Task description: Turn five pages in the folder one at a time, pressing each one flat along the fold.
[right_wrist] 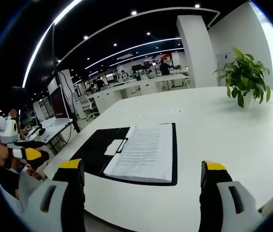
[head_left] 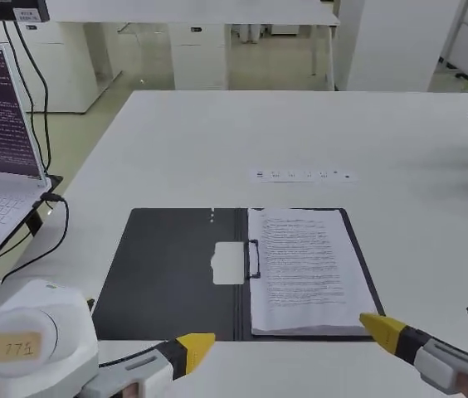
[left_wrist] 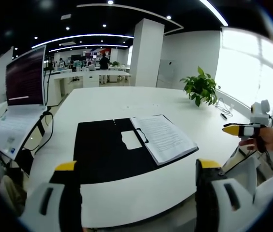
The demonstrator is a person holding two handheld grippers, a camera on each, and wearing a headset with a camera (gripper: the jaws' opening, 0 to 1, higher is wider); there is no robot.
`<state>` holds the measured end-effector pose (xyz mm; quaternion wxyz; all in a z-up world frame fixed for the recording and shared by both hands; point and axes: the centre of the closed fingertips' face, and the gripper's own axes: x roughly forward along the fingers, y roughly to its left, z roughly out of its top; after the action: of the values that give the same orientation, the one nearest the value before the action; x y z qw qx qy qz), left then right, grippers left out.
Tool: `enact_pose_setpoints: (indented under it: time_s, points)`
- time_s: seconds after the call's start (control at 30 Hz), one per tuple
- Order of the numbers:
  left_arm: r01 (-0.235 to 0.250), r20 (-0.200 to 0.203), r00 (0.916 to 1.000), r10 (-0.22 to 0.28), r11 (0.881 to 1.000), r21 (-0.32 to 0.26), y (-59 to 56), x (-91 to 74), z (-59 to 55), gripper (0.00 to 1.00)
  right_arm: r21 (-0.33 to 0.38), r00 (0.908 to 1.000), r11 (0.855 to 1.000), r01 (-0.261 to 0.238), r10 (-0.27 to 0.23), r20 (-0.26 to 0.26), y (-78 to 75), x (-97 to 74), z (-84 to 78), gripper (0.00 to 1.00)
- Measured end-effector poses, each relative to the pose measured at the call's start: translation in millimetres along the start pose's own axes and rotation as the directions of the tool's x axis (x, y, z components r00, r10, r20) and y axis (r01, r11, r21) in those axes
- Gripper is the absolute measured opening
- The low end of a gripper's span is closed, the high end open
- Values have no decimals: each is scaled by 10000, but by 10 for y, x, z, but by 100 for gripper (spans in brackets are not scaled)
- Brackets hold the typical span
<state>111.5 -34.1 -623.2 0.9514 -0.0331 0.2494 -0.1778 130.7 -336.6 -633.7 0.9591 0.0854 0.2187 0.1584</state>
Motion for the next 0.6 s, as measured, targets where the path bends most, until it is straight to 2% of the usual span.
enact_pose_setpoints:
  time_s: [0.6]
  points:
    - [-51, -5, 10000, 51, 10000, -7, -4, -55, -17, 99, -101, 9998, 9997, -200, 200, -9, 69, 23, 6, 100]
